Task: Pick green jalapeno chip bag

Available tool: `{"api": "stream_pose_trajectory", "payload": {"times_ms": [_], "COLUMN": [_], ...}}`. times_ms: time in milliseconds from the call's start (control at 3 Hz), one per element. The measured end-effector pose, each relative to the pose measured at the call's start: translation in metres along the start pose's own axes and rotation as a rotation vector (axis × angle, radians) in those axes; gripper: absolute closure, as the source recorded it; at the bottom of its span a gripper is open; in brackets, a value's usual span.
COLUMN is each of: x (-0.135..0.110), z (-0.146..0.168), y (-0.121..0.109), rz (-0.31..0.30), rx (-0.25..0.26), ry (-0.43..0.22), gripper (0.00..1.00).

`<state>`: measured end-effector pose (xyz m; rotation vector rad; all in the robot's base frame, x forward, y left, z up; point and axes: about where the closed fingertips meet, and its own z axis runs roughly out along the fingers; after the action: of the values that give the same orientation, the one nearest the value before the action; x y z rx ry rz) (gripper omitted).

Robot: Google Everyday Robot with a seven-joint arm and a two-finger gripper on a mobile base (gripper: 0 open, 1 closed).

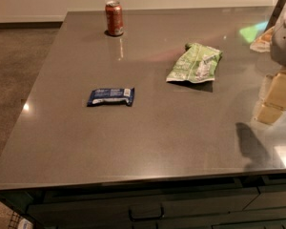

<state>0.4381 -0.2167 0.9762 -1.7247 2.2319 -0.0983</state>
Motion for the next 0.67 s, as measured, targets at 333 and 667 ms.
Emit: {"api": "stream_pose_trajectory", "payload": {"times_ms": [333, 667], "x": [-0.005, -0.014], "z": [0.002, 0.015], "y": [-0.008, -0.038], "rz": [-0.002, 0.051], "rx": [0.001, 0.02], "ry": [0.004, -0.004], "gripper": [0.0, 0.0]}}
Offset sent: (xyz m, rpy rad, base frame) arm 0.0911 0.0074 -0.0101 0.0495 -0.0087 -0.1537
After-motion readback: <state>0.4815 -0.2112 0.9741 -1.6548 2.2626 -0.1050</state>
